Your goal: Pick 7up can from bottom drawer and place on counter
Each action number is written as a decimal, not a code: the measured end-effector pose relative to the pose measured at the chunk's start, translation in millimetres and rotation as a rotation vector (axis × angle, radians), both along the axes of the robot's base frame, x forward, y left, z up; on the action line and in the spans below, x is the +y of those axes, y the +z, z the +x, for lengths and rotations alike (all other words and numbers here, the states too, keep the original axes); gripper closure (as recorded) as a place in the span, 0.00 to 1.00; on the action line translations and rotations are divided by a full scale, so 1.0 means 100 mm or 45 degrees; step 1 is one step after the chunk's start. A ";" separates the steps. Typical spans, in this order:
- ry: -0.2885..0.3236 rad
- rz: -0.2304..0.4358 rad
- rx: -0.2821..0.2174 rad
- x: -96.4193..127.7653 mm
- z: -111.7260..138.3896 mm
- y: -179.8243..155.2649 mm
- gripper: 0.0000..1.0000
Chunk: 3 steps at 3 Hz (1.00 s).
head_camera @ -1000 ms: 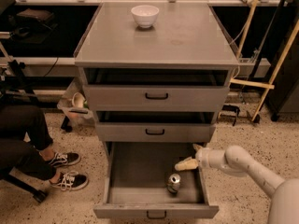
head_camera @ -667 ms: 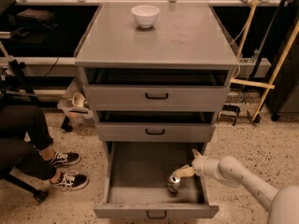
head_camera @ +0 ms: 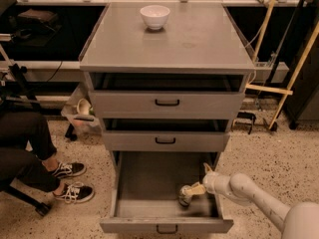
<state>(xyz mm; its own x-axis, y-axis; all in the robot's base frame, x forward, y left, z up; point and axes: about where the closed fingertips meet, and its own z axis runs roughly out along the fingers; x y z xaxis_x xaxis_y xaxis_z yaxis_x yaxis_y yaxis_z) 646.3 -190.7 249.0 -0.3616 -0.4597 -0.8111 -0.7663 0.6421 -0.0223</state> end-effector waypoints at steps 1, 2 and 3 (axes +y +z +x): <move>0.015 0.038 0.015 0.03 -0.02 -0.05 0.00; -0.008 0.192 0.067 0.10 -0.14 -0.28 0.00; -0.046 0.352 0.093 0.24 -0.25 -0.59 0.00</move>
Offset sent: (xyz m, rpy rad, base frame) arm -0.0375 0.0153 -0.0716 0.3293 0.1291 -0.0360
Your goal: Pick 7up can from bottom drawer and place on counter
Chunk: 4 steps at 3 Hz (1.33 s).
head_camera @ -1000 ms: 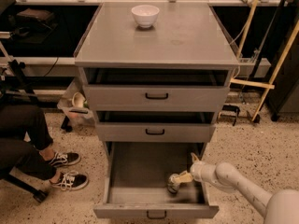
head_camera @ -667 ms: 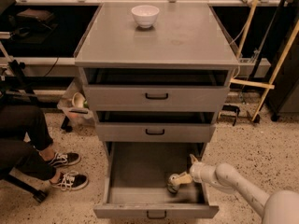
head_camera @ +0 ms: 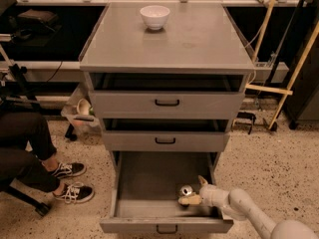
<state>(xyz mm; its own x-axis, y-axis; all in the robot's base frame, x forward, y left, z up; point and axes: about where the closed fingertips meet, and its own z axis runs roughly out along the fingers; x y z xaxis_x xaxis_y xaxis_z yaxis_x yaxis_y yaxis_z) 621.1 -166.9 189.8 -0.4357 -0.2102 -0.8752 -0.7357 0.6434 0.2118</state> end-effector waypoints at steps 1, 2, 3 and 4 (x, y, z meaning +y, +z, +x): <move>0.015 -0.002 0.044 0.08 -0.04 -0.14 0.00; 0.015 -0.002 0.044 0.09 -0.04 -0.14 0.00; 0.015 -0.002 0.044 0.09 -0.04 -0.14 0.19; 0.015 -0.002 0.044 0.09 -0.04 -0.14 0.42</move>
Offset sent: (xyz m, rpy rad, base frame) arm -0.0057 0.0068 -0.0232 -0.0075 0.0596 0.0141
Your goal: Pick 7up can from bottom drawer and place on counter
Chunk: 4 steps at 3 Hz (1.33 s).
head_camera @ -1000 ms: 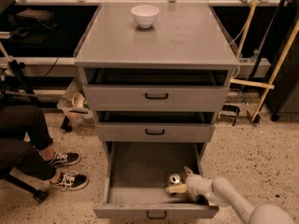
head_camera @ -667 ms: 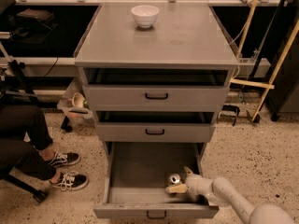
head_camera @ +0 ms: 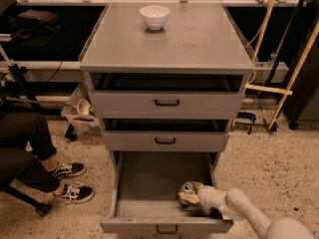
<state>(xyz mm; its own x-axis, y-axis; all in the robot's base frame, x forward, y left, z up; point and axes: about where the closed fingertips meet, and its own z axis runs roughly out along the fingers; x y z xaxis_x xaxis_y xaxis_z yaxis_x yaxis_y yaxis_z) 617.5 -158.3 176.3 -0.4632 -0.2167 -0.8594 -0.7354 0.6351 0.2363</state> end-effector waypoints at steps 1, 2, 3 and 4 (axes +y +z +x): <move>0.000 0.000 0.000 0.00 0.00 0.00 0.65; -0.078 0.003 -0.070 -0.16 0.05 0.30 0.88; -0.226 -0.080 -0.270 -0.62 0.19 1.14 1.00; -0.349 -0.206 -0.397 -1.17 0.06 2.08 1.00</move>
Offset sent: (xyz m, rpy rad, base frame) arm 0.0131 -0.0555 0.0898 0.0019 -0.1597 -0.1837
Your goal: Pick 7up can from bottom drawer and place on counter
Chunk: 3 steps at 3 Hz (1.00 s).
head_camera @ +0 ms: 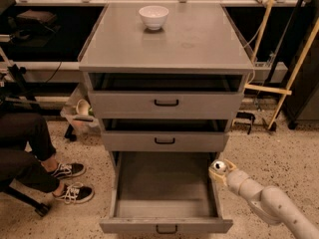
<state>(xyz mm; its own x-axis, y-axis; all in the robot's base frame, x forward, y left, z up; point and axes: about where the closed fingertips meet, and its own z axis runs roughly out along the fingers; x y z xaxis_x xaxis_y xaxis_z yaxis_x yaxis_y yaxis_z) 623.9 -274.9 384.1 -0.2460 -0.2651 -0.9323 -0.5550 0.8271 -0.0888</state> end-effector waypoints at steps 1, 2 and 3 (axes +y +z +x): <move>0.009 -0.068 0.007 -0.13 -0.23 0.71 1.00; 0.070 -0.129 0.085 -0.21 -0.42 1.26 1.00; 0.063 -0.204 0.034 -0.33 -0.36 1.75 1.00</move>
Offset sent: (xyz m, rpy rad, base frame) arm -0.0491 -0.0662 0.2793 -0.2791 0.0724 0.1072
